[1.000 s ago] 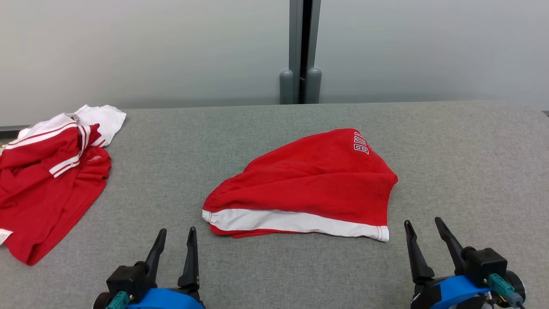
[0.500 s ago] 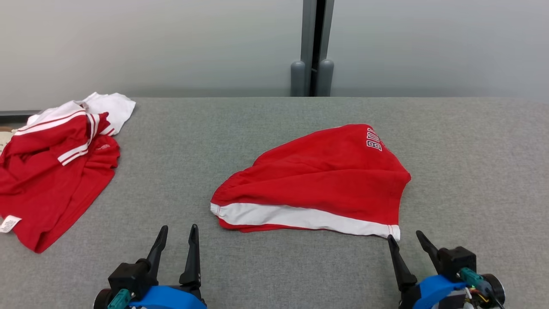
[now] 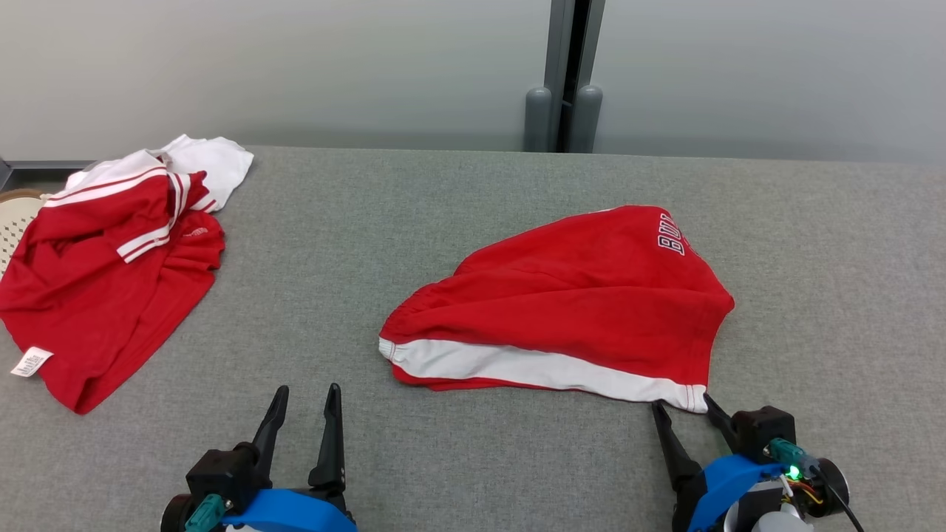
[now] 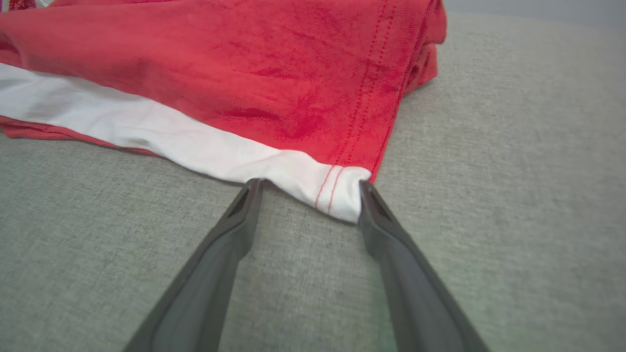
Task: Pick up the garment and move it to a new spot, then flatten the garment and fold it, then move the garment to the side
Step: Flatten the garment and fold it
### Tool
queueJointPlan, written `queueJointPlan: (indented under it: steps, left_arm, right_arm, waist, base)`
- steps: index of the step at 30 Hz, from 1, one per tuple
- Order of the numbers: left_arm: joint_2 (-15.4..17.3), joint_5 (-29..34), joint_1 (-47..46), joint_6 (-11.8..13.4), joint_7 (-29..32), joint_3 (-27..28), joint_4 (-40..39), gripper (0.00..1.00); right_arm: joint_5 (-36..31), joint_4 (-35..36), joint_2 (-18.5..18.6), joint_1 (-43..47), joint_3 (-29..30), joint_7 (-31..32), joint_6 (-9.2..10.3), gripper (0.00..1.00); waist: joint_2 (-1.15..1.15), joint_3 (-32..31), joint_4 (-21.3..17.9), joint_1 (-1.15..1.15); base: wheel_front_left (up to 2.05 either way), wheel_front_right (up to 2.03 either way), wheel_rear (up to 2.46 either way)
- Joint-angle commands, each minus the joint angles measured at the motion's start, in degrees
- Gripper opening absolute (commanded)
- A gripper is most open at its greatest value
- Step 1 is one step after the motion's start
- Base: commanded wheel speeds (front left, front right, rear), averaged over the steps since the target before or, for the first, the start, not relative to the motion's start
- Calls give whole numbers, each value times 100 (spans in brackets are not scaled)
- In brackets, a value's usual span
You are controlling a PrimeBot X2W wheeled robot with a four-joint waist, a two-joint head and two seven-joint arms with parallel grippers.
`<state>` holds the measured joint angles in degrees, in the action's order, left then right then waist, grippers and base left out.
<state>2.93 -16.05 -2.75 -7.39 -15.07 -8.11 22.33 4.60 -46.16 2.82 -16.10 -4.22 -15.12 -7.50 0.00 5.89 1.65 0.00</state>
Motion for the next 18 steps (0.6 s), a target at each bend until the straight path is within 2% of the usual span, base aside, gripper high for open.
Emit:
queueJointPlan:
  steps: [1,11,12,14,15,16,18]
  left_arm:
    - [-7,22,-95,-15,-15,19,6,100]
    - [-7,33,-115,-15,-15,27,35,100]
    - [-8,35,-119,-15,-15,25,43,100]
    - [-8,36,-138,-15,-15,18,47,100]
    - [-8,39,-146,-15,-15,15,47,100]
    - [-8,42,-152,-15,-15,13,45,100]
    - [-8,47,-155,-16,-15,19,29,100]
  right_arm:
    - [40,-24,14,-112,-55,-6,2,100]
    - [152,-184,13,-261,-183,-5,2,100]
    - [158,-211,13,-279,-175,-5,2,87]
    - [199,-276,13,-300,-155,-5,2,41]
    - [237,-299,13,-324,-147,-5,2,38]
    - [258,-305,13,-352,-140,-5,1,22]
    - [289,-317,12,-389,-129,-5,2,3]
  waist:
    - [0,9,1,0]
    - [0,56,-5,0]
    - [0,60,-5,0]
    - [0,69,-2,0]
    - [0,71,-1,0]
    - [0,73,0,0]
    - [0,76,-2,0]
  base:
    - [0,0,0]
    - [0,0,0]
    - [0,0,0]
    - [0,0,0]
    - [0,0,0]
    - [0,0,0]
    - [0,0,0]
